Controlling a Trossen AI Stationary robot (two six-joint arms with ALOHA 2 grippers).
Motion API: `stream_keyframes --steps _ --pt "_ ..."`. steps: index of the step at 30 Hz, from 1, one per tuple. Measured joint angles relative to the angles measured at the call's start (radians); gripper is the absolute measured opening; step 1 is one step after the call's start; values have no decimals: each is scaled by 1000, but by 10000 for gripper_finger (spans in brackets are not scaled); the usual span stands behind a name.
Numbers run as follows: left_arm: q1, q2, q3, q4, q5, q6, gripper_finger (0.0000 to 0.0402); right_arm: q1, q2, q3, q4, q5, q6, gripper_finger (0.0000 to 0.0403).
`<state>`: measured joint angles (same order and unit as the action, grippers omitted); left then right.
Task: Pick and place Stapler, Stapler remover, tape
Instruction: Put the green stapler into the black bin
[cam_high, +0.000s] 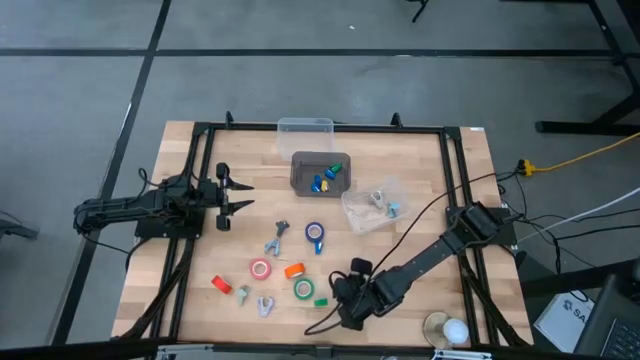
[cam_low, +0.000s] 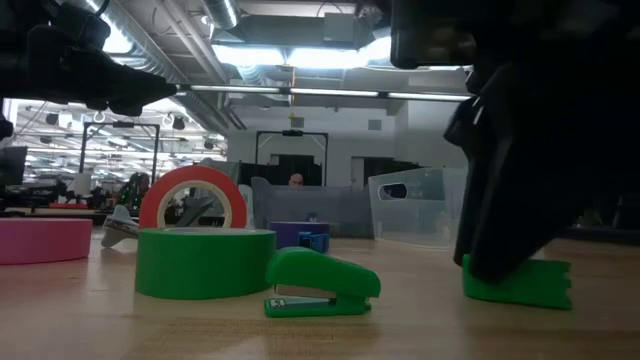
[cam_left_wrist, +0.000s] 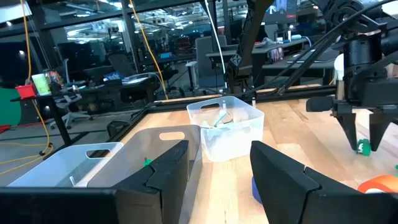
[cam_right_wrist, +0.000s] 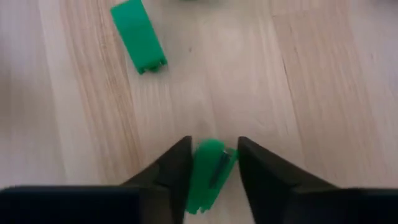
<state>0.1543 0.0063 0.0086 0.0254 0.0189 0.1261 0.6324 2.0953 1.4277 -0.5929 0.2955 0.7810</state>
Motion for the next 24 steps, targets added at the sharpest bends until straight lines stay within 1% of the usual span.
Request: stream_keyframes --steps 4,6,7,12,16,24 --pt "0 0 0 0 0 0 169 -17 0 1 17 -9 26 52" --pt "0 0 0 0 0 0 169 -31 1 1 27 -41 35 17" --pt "0 0 0 0 0 0 169 -40 1 1 32 -65 37 9" --pt "0 0 0 0 0 0 169 -78 1 1 35 -154 87 8" --pt "0 0 0 0 0 0 169 -97 1 1 33 -173 132 5" --pt "0 0 0 0 0 0 169 -111 1 1 19 -200 118 5"
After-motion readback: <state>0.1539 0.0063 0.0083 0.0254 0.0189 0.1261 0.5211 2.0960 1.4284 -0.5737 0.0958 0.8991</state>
